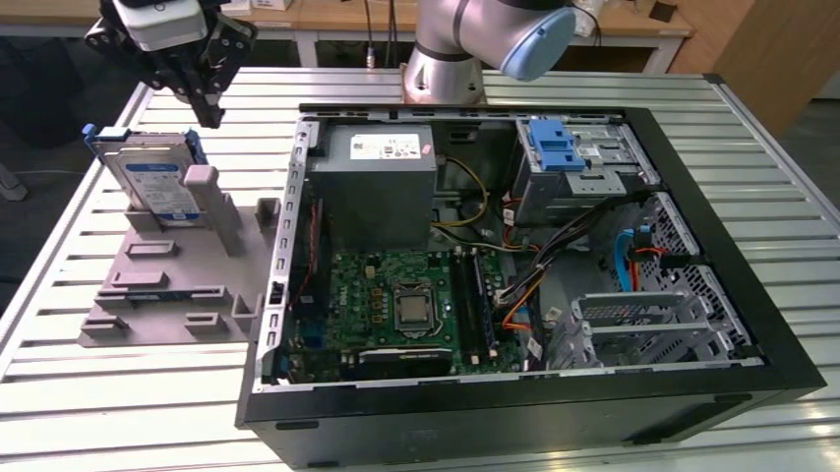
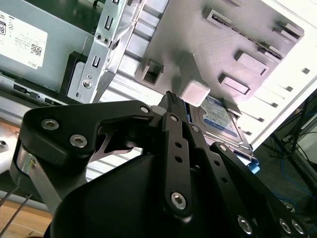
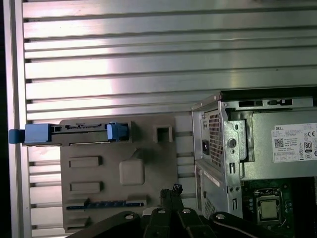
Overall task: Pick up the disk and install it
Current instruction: 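Reach for the disk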
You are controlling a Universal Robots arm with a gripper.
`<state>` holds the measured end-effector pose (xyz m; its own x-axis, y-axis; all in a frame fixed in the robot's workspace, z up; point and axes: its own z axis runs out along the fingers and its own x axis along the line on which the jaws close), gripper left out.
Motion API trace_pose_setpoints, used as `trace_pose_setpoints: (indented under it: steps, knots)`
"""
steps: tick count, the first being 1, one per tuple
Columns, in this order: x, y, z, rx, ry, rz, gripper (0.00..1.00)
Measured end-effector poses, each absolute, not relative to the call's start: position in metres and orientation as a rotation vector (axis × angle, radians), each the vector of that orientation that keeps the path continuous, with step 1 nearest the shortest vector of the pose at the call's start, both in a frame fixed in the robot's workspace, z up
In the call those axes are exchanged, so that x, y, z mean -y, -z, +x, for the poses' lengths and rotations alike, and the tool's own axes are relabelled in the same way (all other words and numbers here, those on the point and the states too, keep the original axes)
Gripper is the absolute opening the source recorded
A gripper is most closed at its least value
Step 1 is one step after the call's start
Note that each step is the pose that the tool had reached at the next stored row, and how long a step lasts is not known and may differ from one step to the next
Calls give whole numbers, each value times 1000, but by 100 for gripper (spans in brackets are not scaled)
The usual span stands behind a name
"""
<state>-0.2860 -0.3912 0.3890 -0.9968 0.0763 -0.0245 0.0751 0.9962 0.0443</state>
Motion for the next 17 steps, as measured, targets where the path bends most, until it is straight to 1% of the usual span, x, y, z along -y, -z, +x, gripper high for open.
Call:
trace_pose_setpoints:
  steps: [17]
  knots:
    - [390,-388,-291,-3113,-68,118,11]
